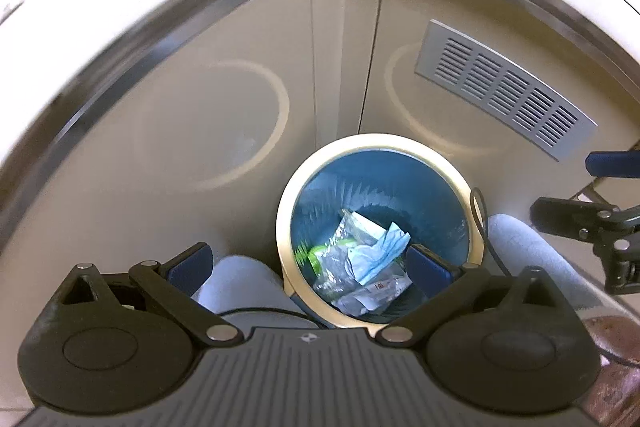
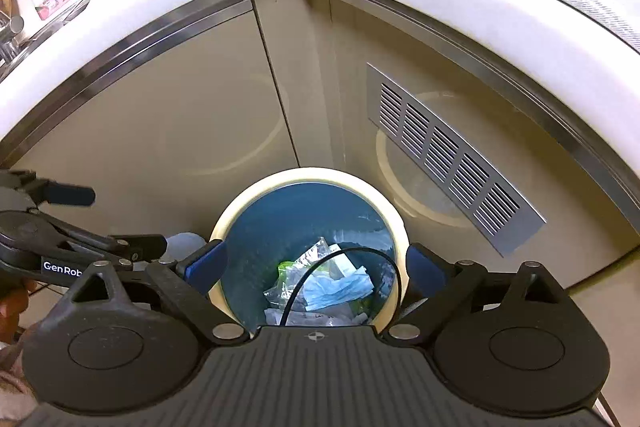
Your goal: Collect trash
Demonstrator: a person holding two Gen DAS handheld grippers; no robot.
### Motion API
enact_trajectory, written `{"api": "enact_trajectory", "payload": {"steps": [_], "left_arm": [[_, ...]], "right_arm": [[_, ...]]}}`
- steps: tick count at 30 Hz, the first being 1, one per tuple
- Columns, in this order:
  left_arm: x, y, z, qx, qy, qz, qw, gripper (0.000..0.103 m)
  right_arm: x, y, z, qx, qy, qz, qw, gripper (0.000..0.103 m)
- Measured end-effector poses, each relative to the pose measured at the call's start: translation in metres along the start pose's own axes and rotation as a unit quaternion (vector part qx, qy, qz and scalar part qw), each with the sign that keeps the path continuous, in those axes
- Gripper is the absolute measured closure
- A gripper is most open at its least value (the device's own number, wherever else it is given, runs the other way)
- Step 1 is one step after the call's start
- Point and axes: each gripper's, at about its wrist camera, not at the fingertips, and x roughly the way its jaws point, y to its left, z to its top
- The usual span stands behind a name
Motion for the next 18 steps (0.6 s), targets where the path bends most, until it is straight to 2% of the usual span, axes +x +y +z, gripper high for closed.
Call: {"api": "enact_trajectory", "payload": {"steps": [8, 18], "left_arm": [[-0.022, -0.016, -0.002, 0.042, -0.037, 0.020, 0.9982, 0.000], [-0.034, -0.030, -0.004, 0.071, -0.060, 0.036, 0.9950, 0.000]], "right_arm": [[-0.017, -0.010, -0.009, 0.018, -0.017, -0.009, 1.000, 0.006], [-0.029, -0.018, -0.016, 0.025, -0.030, -0.015, 0.999, 0.005]]}}
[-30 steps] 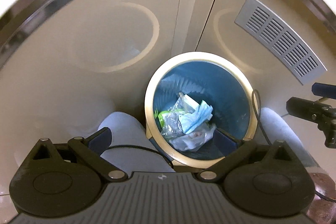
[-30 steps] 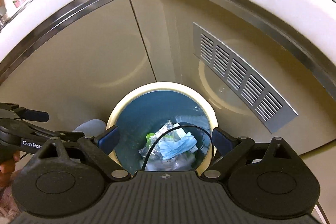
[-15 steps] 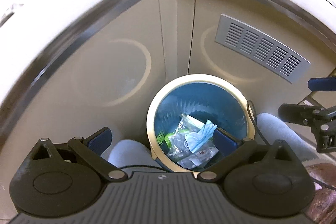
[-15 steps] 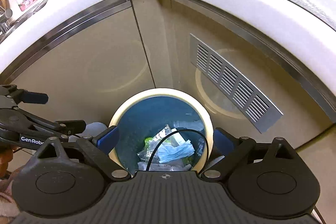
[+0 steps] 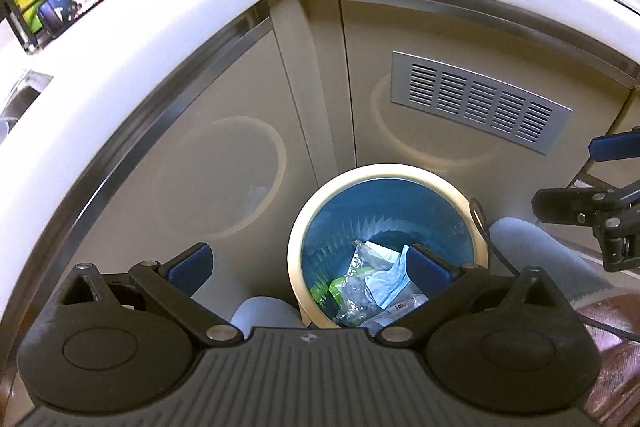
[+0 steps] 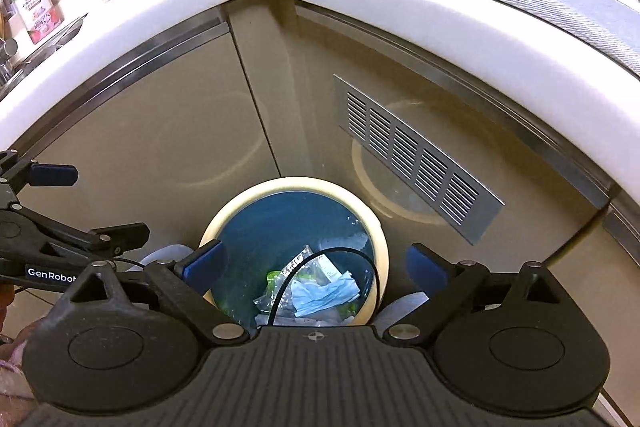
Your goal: Collect trash
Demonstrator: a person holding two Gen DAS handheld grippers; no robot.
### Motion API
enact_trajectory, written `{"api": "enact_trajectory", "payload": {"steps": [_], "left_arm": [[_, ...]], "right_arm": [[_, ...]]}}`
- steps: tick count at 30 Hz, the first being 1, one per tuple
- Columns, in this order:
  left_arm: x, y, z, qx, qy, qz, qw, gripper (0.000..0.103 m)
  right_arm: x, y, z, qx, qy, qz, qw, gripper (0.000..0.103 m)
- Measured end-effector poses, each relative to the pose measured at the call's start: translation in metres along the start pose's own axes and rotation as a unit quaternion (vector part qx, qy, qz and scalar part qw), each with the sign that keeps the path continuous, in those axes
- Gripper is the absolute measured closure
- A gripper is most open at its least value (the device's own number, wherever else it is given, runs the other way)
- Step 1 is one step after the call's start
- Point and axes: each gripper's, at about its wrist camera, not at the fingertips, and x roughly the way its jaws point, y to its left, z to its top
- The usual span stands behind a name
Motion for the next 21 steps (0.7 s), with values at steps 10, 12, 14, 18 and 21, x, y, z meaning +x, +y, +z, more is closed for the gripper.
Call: {"api": "enact_trajectory", "payload": {"steps": [10, 12, 14, 18, 21], "left_arm": [[-0.0078, -0.0043, 0.0010, 0.014, -0.013, 0.010, 0.9998, 0.000], [-0.0092, -0.0051, 0.0012, 0.016, -0.016, 0.012, 0.9997, 0.000], [-0.0099, -0.0060, 0.0015, 0.020, -0.018, 0.012, 0.9996, 0.000], [-0.0097, -0.0074, 0.0022, 0.026, -0.018, 0.015, 0.9994, 0.000], [-0.0100, -0.0072, 0.0019, 0.029, -0.019, 0.017, 0.9993, 0.000]], "right_arm": [[-0.0041, -0.0022, -0.0015, 0.002, -0.006, 0.003, 1.000, 0.005], [-0.0045, -0.0033, -0.0018, 0.005, -0.006, 0.003, 1.000, 0.005], [-0.0043, -0.0045, -0.0023, 0.008, -0.006, 0.003, 1.000, 0.005], [-0.0035, -0.0060, -0.0030, 0.013, -0.004, 0.003, 1.000, 0.005], [-0.0035, -0.0059, -0.0031, 0.014, -0.005, 0.002, 1.000, 0.005]]}}
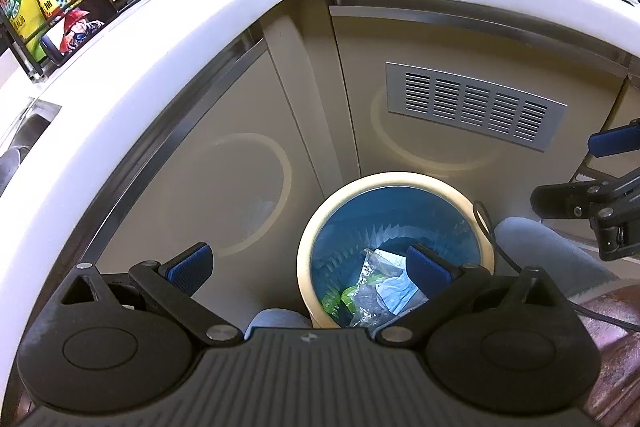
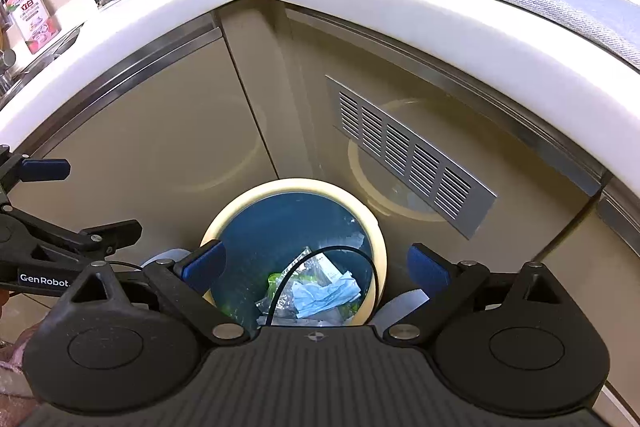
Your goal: Collect trash
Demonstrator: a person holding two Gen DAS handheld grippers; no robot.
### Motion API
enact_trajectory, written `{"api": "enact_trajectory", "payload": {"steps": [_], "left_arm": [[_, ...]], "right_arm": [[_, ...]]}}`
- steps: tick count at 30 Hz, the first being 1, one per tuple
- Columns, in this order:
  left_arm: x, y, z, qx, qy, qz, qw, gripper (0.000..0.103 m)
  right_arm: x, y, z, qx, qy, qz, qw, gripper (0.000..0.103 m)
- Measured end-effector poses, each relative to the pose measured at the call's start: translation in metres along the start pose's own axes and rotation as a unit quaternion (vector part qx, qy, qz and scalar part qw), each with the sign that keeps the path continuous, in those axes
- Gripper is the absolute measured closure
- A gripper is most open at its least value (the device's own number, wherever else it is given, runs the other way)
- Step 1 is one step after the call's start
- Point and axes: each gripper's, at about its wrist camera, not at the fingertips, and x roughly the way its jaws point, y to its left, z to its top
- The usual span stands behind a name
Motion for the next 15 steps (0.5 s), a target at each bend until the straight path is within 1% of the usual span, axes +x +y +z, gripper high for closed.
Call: {"api": "enact_trajectory", "payload": {"steps": [8, 15], "left_arm": [[-0.011, 0.001, 0.002, 0.011, -0.029, 0.013, 0.9994, 0.000], [-0.017, 0.000, 0.010, 0.021, -0.041, 0.020, 0.9988, 0.000]], "right_arm": [[-0.004, 0.002, 0.000, -0.010, -0.010, -0.001, 1.000, 0.005], [-0.015, 0.009, 0.004, -0.034, -0.039, -0.001, 0.999, 0.005]]}}
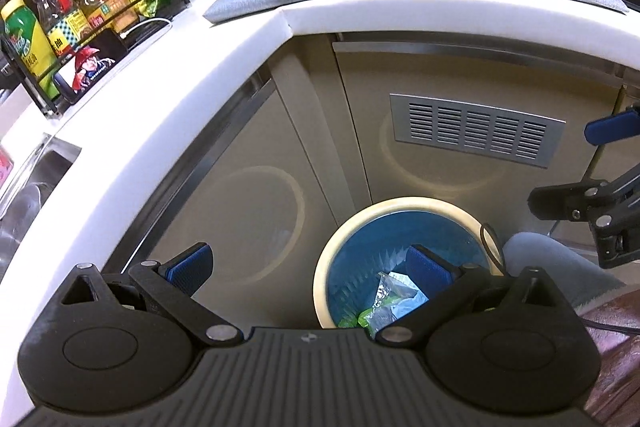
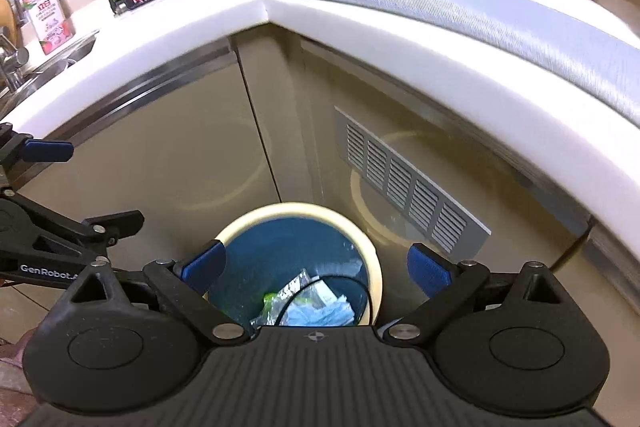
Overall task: Collect trash
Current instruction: 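Raise both tools back up toward the grey mat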
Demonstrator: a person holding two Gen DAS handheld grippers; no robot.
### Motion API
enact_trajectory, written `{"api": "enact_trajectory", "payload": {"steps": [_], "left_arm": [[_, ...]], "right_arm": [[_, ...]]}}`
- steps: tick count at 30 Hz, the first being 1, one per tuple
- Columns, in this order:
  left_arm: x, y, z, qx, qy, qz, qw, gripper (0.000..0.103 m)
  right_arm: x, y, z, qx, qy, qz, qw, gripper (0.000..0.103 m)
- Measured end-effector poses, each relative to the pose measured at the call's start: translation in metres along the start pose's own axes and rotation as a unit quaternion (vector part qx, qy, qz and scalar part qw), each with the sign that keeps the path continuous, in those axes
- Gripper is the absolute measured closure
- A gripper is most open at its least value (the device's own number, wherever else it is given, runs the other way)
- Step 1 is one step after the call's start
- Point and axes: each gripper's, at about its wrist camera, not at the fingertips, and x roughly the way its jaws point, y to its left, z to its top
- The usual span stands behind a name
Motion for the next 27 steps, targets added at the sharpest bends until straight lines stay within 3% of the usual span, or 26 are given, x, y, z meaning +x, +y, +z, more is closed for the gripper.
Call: {"api": "enact_trajectory", "payload": {"steps": [7, 15, 27], "left_arm": [[-0.006, 0.007, 0.009, -0.010, -0.010, -0.009, 0.9999, 0.000], [-0.015, 0.018, 0.025, -0.012, -0.034, 0.001, 0.9994, 0.000], [-0.033, 0.055, 0.057, -0.046, -0.076, 0.018, 0.9959, 0.000]], "right_arm": [[-0.010, 0.000, 0.014, -0.004, -0.023, 0.003, 1.000, 0.005], [-0.028, -0.017, 0.047, 0.035, -0.065, 0.019, 0.997, 0.004], [-0.041, -0.031, 0.107, 0.036, -0.144, -0.010, 0.989, 0.002]]}}
